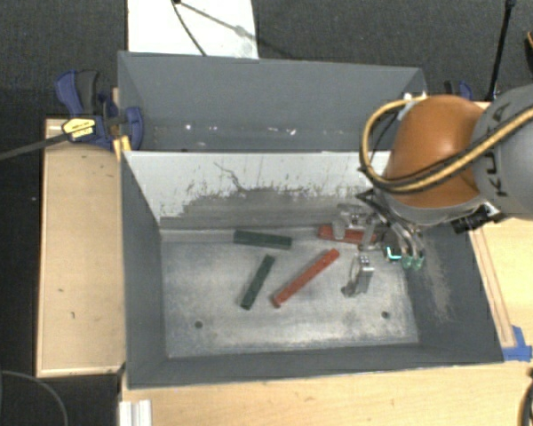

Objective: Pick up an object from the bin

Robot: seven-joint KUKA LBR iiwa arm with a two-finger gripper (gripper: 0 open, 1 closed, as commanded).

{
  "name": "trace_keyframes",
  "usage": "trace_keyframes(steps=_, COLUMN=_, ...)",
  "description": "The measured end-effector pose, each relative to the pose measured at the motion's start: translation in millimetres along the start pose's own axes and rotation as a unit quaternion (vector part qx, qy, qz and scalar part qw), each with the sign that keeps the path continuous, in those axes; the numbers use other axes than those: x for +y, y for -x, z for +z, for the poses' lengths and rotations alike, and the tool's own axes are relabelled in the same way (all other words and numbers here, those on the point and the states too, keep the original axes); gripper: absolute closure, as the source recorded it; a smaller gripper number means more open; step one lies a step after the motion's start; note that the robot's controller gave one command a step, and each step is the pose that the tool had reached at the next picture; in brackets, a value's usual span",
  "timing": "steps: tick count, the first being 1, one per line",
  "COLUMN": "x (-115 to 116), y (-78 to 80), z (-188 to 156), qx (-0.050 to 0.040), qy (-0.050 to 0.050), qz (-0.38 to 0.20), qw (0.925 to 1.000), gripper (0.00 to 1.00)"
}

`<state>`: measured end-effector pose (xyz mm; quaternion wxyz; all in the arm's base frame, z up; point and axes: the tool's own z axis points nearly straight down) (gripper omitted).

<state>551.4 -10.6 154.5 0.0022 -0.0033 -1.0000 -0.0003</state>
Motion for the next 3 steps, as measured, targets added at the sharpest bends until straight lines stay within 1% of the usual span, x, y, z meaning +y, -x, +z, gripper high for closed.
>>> trace_keyframes(steps=1, x=42.2, y=9.9, z=88.5, qx=0.0002, qy=0.001, qz=-0.01, qw=0.9999, gripper=0.0)
trace_keyframes(steps=2, x=39.7, y=11.8, z=83.6, qx=-0.0034, qy=0.0, qz=-0.009, qw=1.0, gripper=1.0)
trace_keyframes(steps=3, x=55.3, y=16.6, z=-55.0, qx=-0.0069, qy=-0.001, qz=-0.165, qw=0.9862, gripper=1.0)
